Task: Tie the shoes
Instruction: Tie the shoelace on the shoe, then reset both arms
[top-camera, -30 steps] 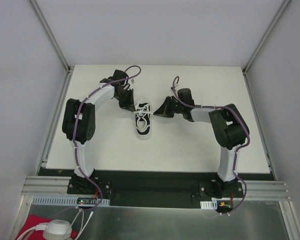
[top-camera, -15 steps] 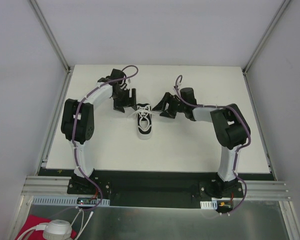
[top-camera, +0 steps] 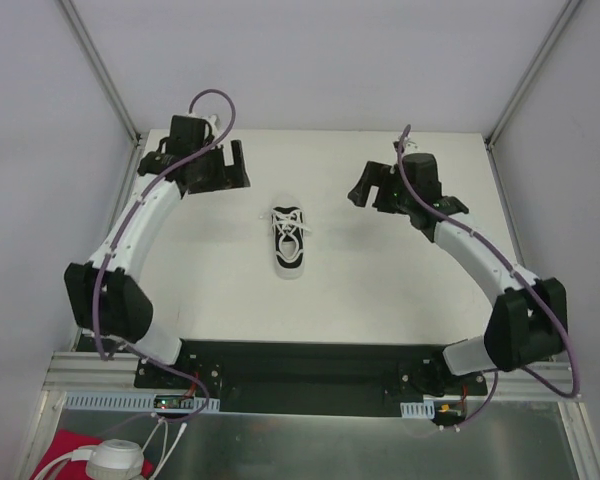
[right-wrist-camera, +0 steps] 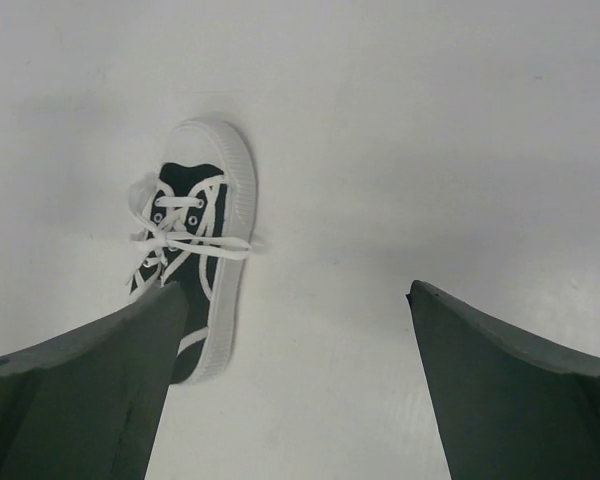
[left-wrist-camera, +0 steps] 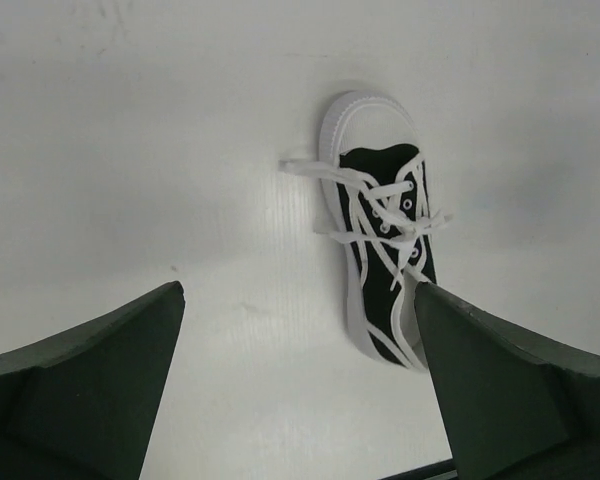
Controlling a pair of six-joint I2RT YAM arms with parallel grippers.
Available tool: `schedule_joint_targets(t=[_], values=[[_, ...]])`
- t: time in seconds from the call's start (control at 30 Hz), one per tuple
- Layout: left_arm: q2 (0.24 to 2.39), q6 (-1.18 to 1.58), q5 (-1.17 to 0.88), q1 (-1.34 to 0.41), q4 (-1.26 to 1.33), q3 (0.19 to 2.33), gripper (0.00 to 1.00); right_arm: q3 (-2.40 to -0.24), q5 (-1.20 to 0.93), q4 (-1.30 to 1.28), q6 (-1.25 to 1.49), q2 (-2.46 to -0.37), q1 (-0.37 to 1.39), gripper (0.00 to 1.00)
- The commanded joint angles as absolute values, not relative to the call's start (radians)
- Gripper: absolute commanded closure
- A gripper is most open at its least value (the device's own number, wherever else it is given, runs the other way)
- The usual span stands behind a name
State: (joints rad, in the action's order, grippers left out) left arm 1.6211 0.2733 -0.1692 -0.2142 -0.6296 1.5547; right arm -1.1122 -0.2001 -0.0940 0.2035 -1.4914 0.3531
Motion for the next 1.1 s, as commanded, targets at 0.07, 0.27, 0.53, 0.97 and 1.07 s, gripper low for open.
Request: schedule_joint_targets(t=[0.07,0.27,0.53,0.97,1.07], values=[[1.378,0.270,-0.075,-0.198,-0.649,1.313,0.01,-1.013,0.112,-0.294,0.064,-1.247,0.339,0.04],[1.181,0.314,-0.054,-0.195,-0.620,1.059,0.01,-0.885,0.242,-0.308,0.113,-1.103,0.336,0.04],[1.046,0.373,-0.040,-0.190,-0.577,0.907,0.01,-0.862,0.189,-0.345,0.141,-1.115,0.336,0.04],[1.063,0.380,-0.054,-0.190,-0.577,0.925,0.01,-0.891,0.218,-0.380,0.133,-1.155,0.334,0.04],[1.060,0.382,-0.054,-0.190,-0.577,0.936,0.01,-0.881,0.218,-0.365,0.143,-1.146,0.334,0.03]])
